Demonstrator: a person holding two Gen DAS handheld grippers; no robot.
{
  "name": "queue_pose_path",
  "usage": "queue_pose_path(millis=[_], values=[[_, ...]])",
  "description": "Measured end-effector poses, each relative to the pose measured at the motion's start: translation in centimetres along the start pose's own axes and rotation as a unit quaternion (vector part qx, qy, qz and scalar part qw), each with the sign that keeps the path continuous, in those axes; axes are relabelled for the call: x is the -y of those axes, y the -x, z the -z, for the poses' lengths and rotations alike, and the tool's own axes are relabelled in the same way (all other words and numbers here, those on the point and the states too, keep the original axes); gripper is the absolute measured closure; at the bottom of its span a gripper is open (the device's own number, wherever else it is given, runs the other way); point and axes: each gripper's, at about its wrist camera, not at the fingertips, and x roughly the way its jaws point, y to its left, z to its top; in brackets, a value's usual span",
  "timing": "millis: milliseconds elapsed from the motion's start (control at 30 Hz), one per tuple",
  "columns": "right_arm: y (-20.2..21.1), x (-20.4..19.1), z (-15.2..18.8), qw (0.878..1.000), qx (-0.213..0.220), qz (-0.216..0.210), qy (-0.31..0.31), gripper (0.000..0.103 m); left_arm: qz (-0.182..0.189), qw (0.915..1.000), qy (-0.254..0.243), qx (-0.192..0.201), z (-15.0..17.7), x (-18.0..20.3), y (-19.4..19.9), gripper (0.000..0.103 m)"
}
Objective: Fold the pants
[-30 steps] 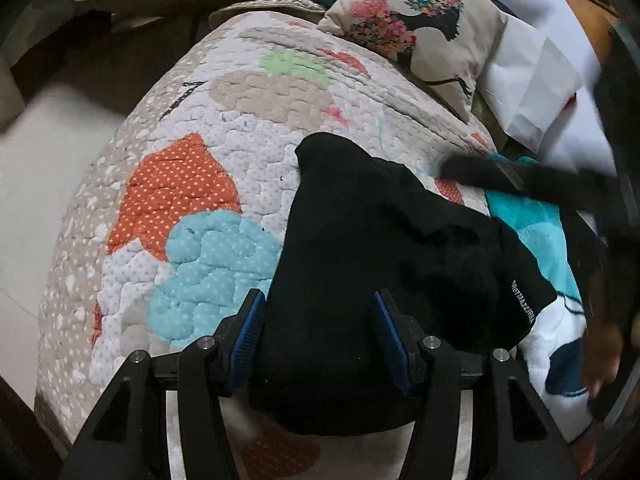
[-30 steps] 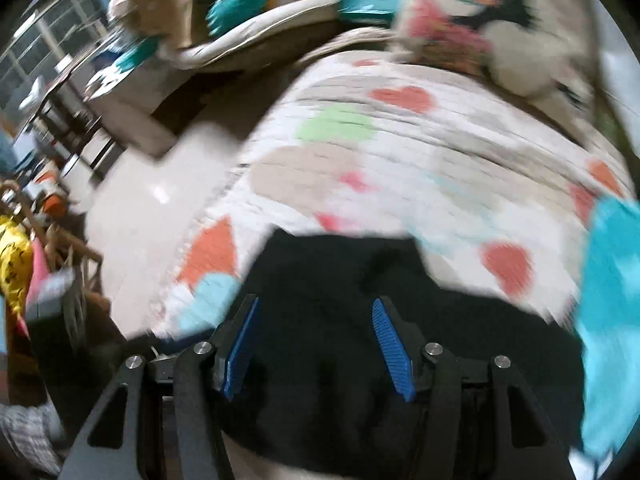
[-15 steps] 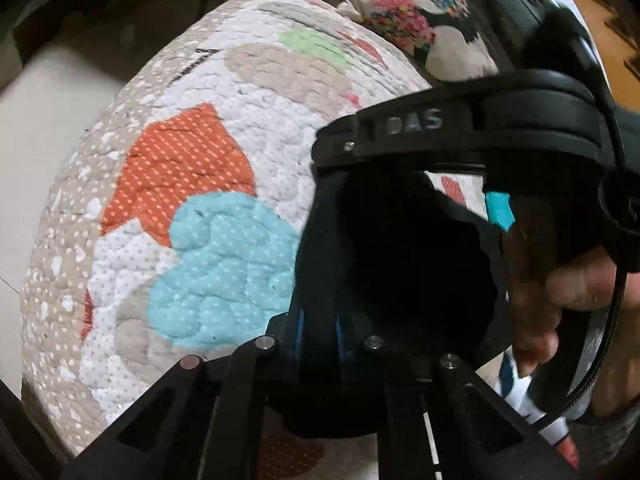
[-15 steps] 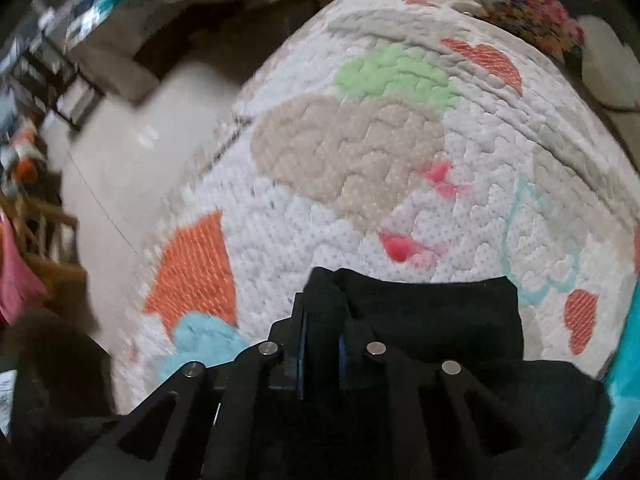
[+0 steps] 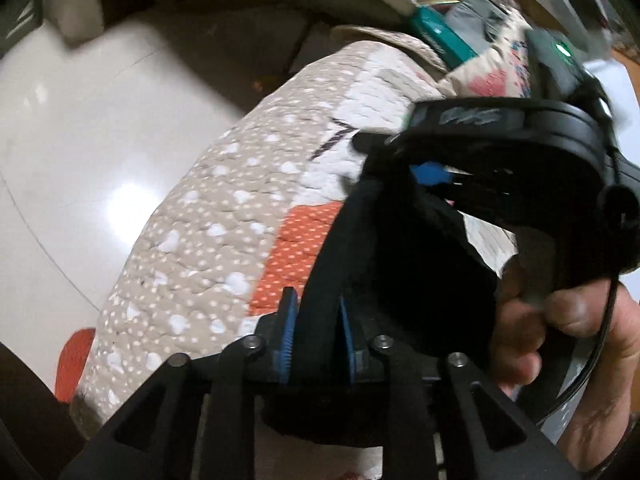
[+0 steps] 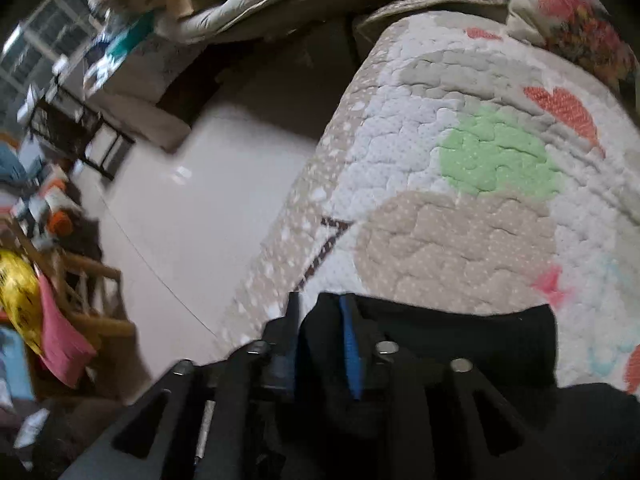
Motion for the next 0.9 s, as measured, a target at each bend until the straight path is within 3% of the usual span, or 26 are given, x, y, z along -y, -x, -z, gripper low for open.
queue_pose_path(millis=[67, 133, 200, 267, 333, 400, 533, 633, 767, 800, 833, 867, 900], values=[[1.6, 1.4, -0.1, 0.999, 0.019, -0.024, -0.021, 0.063, 0.003, 1.0000, 0.007, 0.004, 0.3, 0.1, 0.4, 0.082], [5.0, 4.3, 0.1, 0.996, 0.057, -0.039, -0.051, 0.060, -0.010, 0.9995, 0.000, 0.031, 0.4, 0.3, 1.5, 0.082], [8.3, 8.0, 0.9, 0.992, 0.087, -0.023, -0.084, 0.060, -0.021, 0.9975, -0.016, 0.066, 0.5, 0.7, 2.7, 0.079], [11.4, 11.7, 2.4, 0.991, 0.096, 0.046, -0.086, 0.060, -0.027, 0.9932, -0.040, 0.106, 0.9, 1.9, 4.0, 0.073], [12.4, 13.9, 4.0, 0.987, 0.074, 0.127, -0.059, 0.060, -0.028, 0.9878, -0.074, 0.134, 1.4, 3.3, 4.6, 0.067], [12.1, 15.8, 5.9, 0.986, 0.041, 0.151, -0.052, 0.070, -0.033, 0.9828, -0.110, 0.145, 1.9, 5.0, 4.5, 0.065], [11.1, 17.4, 9.0, 0.980, 0.007, 0.192, -0.043, 0.080, -0.045, 0.9780, -0.148, 0.140, 2.5, 6.0, 3.8, 0.065], [13.1, 19.4, 11.4, 0.982, 0.031, 0.171, -0.079, 0.084, -0.047, 0.9784, -0.153, 0.131, 2.7, 6.1, 3.4, 0.064], [15.9, 20.3, 14.2, 0.979, 0.060, 0.150, -0.127, 0.083, -0.039, 0.9814, -0.149, 0.115, 2.7, 5.9, 2.8, 0.063], [16.4, 20.5, 14.8, 0.975, 0.067, 0.164, -0.137, 0.079, -0.036, 0.9818, -0.150, 0.110, 2.9, 6.0, 2.6, 0.063], [16.9, 20.6, 15.2, 0.963, 0.071, 0.214, -0.148, 0.071, -0.034, 0.9819, -0.153, 0.106, 3.0, 6.1, 2.5, 0.063], [17.3, 20.9, 15.2, 0.957, 0.082, 0.235, -0.151, 0.071, -0.035, 0.9816, -0.156, 0.105, 3.1, 6.2, 2.5, 0.063], [17.8, 20.5, 15.2, 0.959, 0.101, 0.219, -0.148, 0.071, -0.038, 0.9812, -0.155, 0.108, 3.1, 6.1, 2.5, 0.063]])
